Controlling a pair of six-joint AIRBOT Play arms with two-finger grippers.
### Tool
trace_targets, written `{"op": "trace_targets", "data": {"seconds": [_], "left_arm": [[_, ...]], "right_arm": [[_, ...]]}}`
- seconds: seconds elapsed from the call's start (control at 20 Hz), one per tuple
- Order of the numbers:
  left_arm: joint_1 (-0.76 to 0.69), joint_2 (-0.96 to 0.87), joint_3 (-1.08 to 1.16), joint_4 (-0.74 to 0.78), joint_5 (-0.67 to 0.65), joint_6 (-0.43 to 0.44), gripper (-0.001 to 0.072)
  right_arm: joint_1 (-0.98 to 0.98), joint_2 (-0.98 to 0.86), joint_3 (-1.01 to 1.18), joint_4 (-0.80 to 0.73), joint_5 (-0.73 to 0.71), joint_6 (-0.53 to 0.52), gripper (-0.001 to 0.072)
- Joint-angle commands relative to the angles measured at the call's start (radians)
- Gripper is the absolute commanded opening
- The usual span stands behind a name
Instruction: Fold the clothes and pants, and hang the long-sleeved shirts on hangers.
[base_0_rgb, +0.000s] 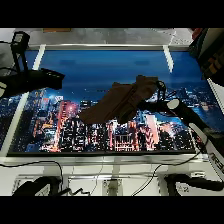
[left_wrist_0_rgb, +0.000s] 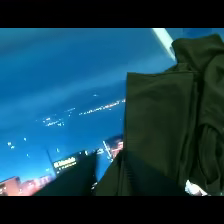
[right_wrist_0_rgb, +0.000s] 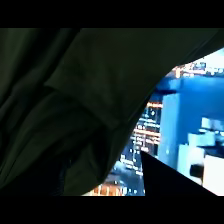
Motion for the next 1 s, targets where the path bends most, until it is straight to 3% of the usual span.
{"op": "trace_targets", "data": {"seconds": [0.0,0.5,0.75,0.95], "left_arm": [[-0.001,-0.011,-0.001,-0.012,-0.002,0.000,0.0592],[-0.001,-0.051,-0.001,-0.012,-0.002,0.001,0.0592],[0.000,-0.080,-0.001,-0.012,-0.005,0.001,0.0591],[0.000,-0.129,-0.002,-0.012,-0.010,-0.032,0.0591]], "right_arm": [[0.015,-0.097,0.050,0.081,-0.037,0.035,0.0480],[-0.004,-0.235,0.200,0.111,0.038,0.185,0.0436],[-0.005,-0.216,0.200,0.126,0.082,0.182,0.0017],[-0.011,-0.107,0.210,0.039,0.093,0.179,0.0013]]}}
